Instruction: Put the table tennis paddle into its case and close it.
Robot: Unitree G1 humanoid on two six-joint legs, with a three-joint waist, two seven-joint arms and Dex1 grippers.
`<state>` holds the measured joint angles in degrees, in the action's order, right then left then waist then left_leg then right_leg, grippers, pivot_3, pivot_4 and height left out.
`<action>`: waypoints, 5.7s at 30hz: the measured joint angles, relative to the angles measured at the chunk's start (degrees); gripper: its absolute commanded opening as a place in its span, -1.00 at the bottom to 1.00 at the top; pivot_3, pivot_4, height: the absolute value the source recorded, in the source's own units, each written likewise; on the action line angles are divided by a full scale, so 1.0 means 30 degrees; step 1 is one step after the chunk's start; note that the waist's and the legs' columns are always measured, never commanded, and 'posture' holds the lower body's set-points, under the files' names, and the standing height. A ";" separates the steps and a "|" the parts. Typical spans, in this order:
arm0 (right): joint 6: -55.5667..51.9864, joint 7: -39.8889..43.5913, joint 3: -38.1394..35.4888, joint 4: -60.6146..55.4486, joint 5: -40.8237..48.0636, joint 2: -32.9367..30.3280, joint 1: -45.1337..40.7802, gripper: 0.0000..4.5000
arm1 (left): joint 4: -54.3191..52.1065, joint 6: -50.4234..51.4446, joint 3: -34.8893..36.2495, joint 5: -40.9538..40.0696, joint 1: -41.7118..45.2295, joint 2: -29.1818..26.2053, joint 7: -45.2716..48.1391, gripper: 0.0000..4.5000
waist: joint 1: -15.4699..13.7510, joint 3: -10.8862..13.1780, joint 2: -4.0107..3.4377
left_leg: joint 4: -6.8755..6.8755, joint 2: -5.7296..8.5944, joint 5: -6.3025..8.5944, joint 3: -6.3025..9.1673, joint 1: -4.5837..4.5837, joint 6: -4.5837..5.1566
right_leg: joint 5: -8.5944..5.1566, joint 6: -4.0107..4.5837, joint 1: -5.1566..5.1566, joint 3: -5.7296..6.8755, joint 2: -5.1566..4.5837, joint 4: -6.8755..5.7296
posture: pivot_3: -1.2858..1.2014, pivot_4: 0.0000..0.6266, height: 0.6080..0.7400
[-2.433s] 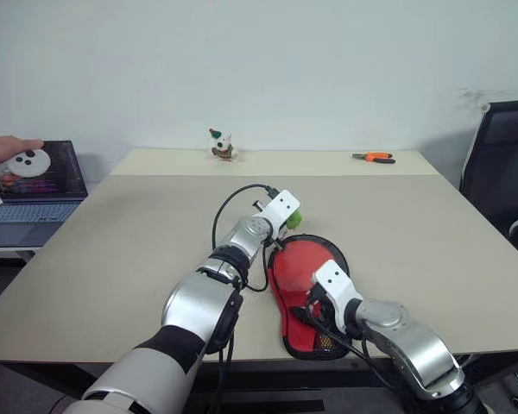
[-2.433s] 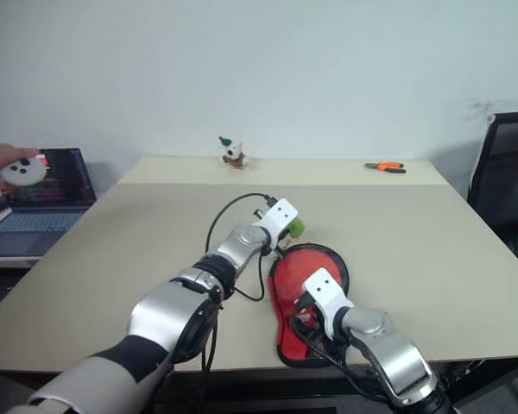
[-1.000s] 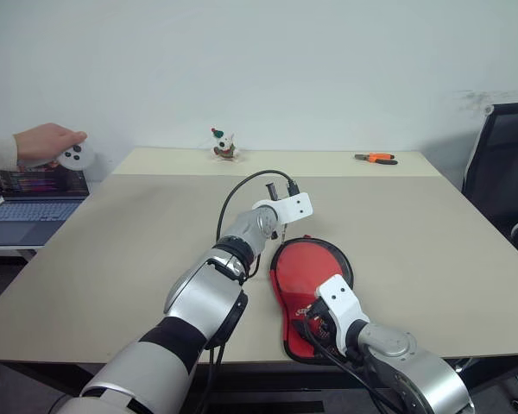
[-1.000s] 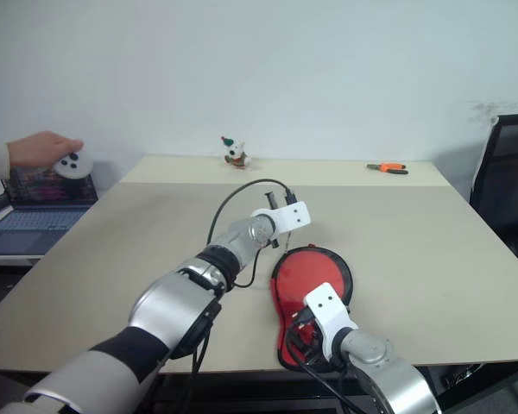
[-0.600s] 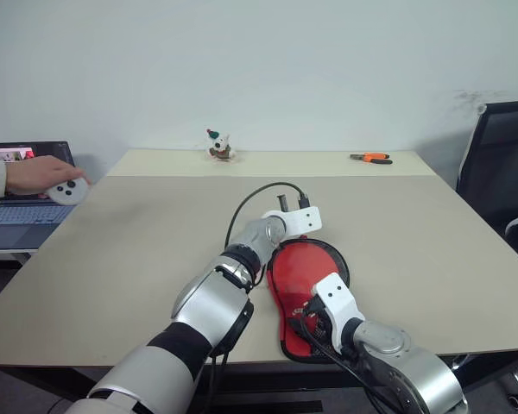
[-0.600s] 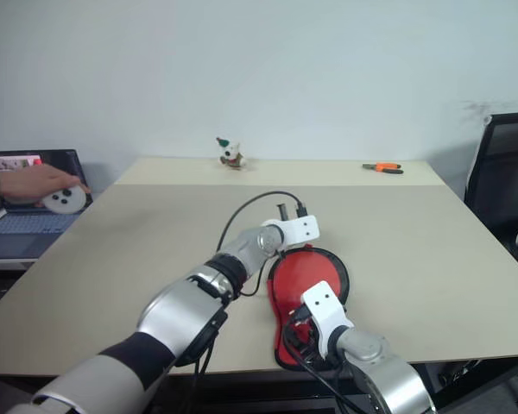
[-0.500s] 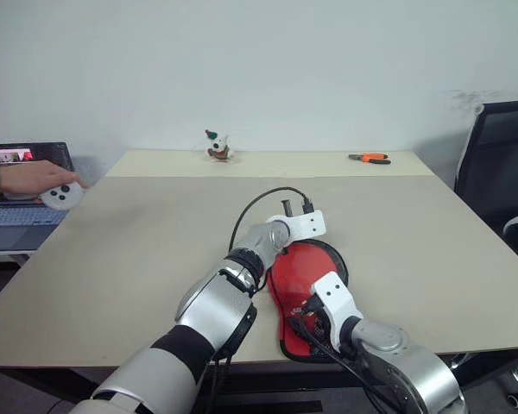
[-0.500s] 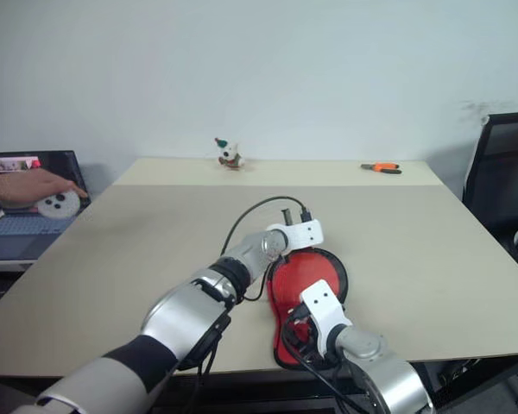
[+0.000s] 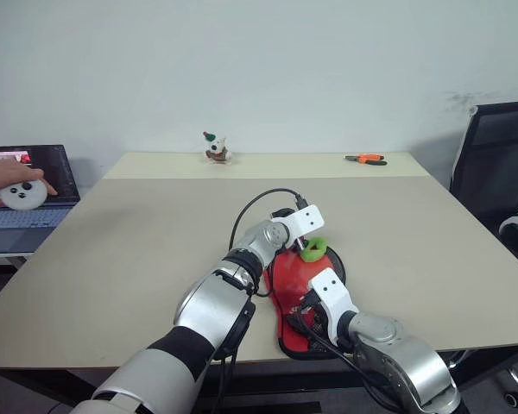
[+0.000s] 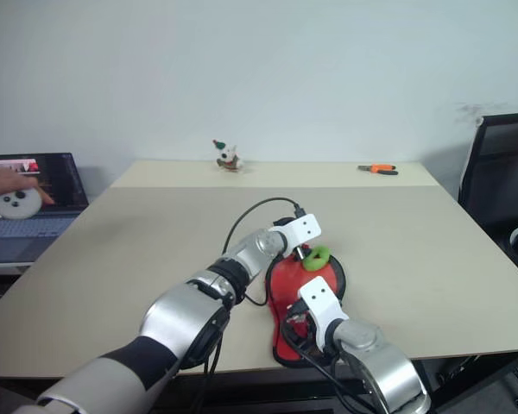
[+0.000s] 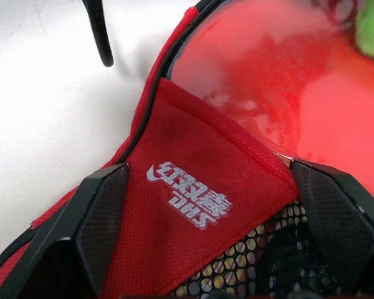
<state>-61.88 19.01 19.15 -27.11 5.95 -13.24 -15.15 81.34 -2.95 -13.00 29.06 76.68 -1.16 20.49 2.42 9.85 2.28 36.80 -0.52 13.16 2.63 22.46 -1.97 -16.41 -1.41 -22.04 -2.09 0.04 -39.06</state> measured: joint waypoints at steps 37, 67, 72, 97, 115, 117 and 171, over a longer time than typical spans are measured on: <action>0.2677 0.5732 -0.3330 0.4702 0.3677 -0.4086 -0.3601 1.00 | -0.6934 0.0940 0.6332 -0.9535 -0.7701 -1.0087 1.6539 0.99 | 0.0179 0.0048 -0.0041 | 0.0029 -0.0047 -0.0060 -0.0081 0.0235 0.0059 | 0.0235 -0.0017 -0.0262 -0.0071 -0.0222 0.0042 | 0.03 -0.52 1.00; 0.3825 0.7972 -0.4854 0.3211 0.5951 -0.8741 -0.5361 1.00 | -1.4335 0.3363 0.0678 -1.1245 -1.0168 -0.5461 1.5883 0.99 | -0.0184 0.0081 -0.0086 | 0.0059 -0.0011 -0.0056 -0.0122 0.0571 0.0080 | 0.0249 0.0019 -0.0569 -0.0064 -0.0116 0.0023 | 0.03 -0.52 1.00; 0.6557 0.7913 -0.3305 0.5818 0.4074 -0.7810 -0.6840 1.00 | -1.3316 0.2458 0.0672 -1.1038 -0.9903 -0.5349 1.5893 0.99 | -0.0218 0.0081 -0.0087 | 0.0061 -0.0018 -0.0056 -0.0139 0.0547 0.0080 | 0.0249 0.0020 -0.0545 -0.0064 -0.0108 0.0025 | 0.03 -0.52 1.00; 1.8510 1.0115 0.0173 2.3599 -0.3106 -0.2185 -1.3399 0.83 | -1.2886 0.2016 0.0679 -1.0735 -0.9820 -0.5174 1.5899 1.00 | -0.0185 0.0084 -0.0107 | 0.0063 -0.0035 -0.0058 -0.0137 0.0429 0.0076 | 0.0259 0.0038 -0.0464 -0.0078 -0.0115 -0.0007 | 0.03 -0.52 1.00; 1.8848 0.8779 -0.0215 2.5973 -0.4094 -0.1395 -1.4539 -0.99 | -1.1874 0.0707 0.0705 -1.0513 -0.9865 -0.4837 1.5181 1.00 | -0.0184 0.0074 -0.0124 | 0.0064 -0.0028 -0.0058 -0.0132 0.0356 0.0076 | 0.0260 0.0039 -0.0392 -0.0082 -0.0123 -0.0016 | 0.03 -0.52 1.00; 1.8932 0.8212 -0.0381 2.6813 -0.4283 -0.1170 -1.5151 -0.99 | -1.1797 0.0559 0.0701 -1.0478 -0.9867 -0.4794 1.5093 1.00 | -0.0183 0.0073 -0.0124 | 0.0065 -0.0028 -0.0059 -0.0133 0.0349 0.0076 | 0.0261 0.0041 -0.0392 -0.0084 -0.0124 -0.0025 | 0.03 -0.52 1.00; 2.1790 0.2666 -0.1193 3.4751 -0.9502 -0.4138 -1.7757 -0.99 | -1.4105 0.2932 0.0891 -1.1406 -1.1117 -0.4128 1.4021 1.00 | -0.0273 0.0034 -0.0205 | 0.0052 0.0006 -0.0059 -0.0176 0.0326 0.0076 | 0.0261 0.0041 -0.0352 -0.0087 -0.0148 -0.0005 | 0.03 -0.52 1.00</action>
<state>3.49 27.01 15.57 77.14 -22.56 -25.65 -68.42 39.03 5.85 -10.33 -5.16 43.33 -13.55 62.55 1.60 9.95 1.66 36.96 -0.51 12.98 2.10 23.44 -1.75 -15.63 -1.28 -23.09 -2.35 -0.40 -39.08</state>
